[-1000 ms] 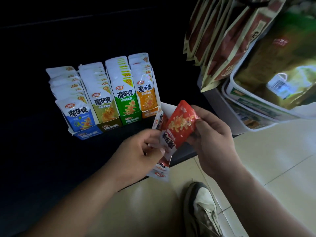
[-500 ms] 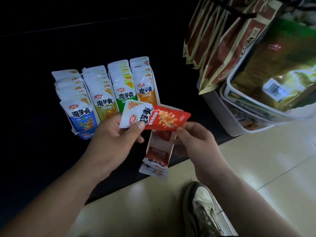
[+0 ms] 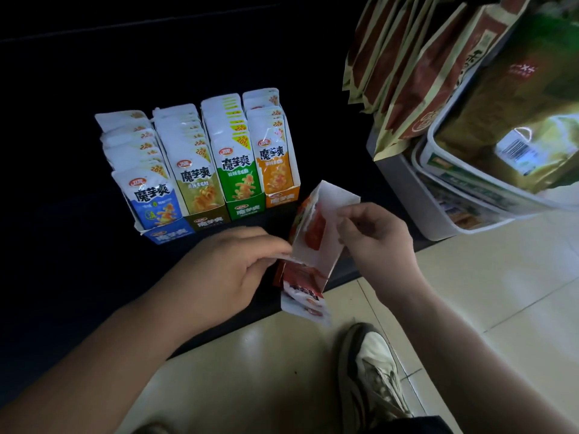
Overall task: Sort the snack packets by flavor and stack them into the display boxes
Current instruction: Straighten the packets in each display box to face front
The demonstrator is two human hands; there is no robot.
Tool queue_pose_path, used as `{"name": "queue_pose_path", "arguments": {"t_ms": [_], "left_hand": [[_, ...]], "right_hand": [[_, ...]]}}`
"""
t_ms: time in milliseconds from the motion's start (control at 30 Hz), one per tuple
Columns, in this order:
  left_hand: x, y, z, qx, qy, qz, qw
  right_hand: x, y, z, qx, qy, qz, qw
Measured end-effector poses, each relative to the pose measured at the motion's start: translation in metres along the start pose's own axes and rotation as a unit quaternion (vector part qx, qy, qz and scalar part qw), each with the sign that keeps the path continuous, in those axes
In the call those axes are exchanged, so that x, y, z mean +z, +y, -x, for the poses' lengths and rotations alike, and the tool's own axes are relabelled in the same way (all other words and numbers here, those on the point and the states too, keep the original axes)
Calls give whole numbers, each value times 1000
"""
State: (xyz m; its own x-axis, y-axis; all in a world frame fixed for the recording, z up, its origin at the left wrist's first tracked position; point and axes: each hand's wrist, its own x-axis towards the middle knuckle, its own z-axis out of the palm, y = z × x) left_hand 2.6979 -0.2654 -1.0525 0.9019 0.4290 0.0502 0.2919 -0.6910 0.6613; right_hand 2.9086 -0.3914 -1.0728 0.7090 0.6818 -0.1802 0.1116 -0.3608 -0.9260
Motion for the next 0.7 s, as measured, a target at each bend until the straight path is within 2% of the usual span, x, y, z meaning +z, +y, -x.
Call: {"name": "queue_pose_path", "arguments": {"t_ms": [100,200,333,500,600,700], "left_hand": [[1,2,-4,16,-9,-44,999],[7,0,-4,14,-14,-63,998],[12,-4,-2,-4,-23,-108,994],[13,4,-10,10,-32,-153,988],[15,13,-16,-35,-81,-80,993],[15,7,-13,-100,-9,-4,995]], "right_hand": [[3,8,2,-32,25,-1,999],[8,12,2,-46,-15,-54,997],[12,14,-3,-21,-53,-191,980],[9,18,-3,0,-47,-241,969],[8,23,3,-19,-14,-214,977],[6,25,4,-13,-3,-185,983]]}}
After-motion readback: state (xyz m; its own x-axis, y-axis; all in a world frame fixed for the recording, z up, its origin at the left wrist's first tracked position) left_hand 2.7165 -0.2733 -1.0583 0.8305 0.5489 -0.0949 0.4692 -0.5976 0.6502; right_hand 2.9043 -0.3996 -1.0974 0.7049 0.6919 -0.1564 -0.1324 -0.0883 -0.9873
